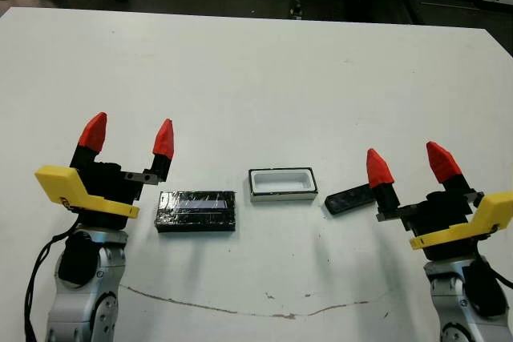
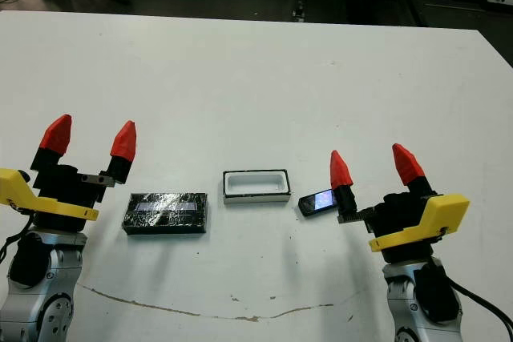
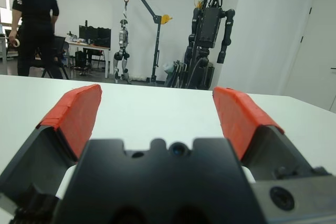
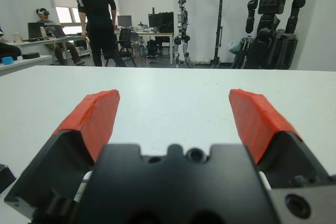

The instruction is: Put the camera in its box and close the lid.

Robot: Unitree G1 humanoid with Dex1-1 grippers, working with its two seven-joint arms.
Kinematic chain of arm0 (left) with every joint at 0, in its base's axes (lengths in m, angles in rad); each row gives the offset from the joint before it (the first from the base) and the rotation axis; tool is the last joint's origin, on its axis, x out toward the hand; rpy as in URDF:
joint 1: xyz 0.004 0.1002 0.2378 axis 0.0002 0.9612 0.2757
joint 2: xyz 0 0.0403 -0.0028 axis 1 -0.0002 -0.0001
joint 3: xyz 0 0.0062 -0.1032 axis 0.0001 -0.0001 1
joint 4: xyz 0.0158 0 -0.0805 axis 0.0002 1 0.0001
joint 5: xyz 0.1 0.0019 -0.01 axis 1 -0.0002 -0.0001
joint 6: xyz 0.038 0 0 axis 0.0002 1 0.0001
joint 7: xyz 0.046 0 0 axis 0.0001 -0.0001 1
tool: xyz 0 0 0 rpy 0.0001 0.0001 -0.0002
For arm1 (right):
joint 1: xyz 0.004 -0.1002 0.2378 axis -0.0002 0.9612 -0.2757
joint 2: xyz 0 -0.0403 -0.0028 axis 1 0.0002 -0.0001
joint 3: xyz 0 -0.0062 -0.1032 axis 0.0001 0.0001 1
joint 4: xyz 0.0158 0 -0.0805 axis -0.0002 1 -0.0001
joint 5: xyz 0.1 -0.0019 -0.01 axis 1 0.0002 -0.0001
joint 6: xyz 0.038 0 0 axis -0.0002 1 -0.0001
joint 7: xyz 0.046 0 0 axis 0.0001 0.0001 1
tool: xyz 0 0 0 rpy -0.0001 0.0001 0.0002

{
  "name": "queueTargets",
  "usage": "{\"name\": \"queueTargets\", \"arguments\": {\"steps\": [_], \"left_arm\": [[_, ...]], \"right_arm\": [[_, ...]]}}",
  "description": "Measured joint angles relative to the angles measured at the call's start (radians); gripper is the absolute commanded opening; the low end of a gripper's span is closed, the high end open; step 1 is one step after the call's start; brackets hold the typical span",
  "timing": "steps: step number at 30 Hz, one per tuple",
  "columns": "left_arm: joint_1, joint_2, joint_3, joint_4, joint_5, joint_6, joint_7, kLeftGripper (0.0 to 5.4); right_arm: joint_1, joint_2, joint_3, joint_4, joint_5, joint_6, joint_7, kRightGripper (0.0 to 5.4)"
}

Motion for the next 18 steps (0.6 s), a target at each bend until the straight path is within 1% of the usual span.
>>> {"name": "queueTargets", "arguments": {"steps": [10, 13, 15, 17, 18], "left_arm": [[0.0, 0.0, -0.003, 0.001, -0.007, 0.0, -0.002, 5.39], [0.0, 0.0, -0.006, 0.003, -0.007, 0.0, -0.003, 5.39], [0.0, 0.0, -0.007, 0.002, -0.007, 0.0, -0.003, 5.39], [0.0, 0.0, -0.005, 0.002, -0.007, 0.001, -0.002, 5.39], [0.0, 0.001, -0.004, 0.001, -0.007, 0.001, -0.002, 5.39]], "right_arm": [[0.008, -0.002, 0.007, 0.006, -0.001, -0.006, 0.008, 5.4], [0.011, -0.02, 0.0, 0.006, 0.009, -0.003, 0.023, 5.4], [0.007, -0.049, -0.016, 0.006, 0.037, 0.01, 0.047, 5.4], [-0.009, -0.1, -0.045, 0.011, 0.09, 0.038, 0.098, 5.4], [-0.026, -0.139, -0.063, 0.019, 0.121, 0.055, 0.14, 5.4]]}}
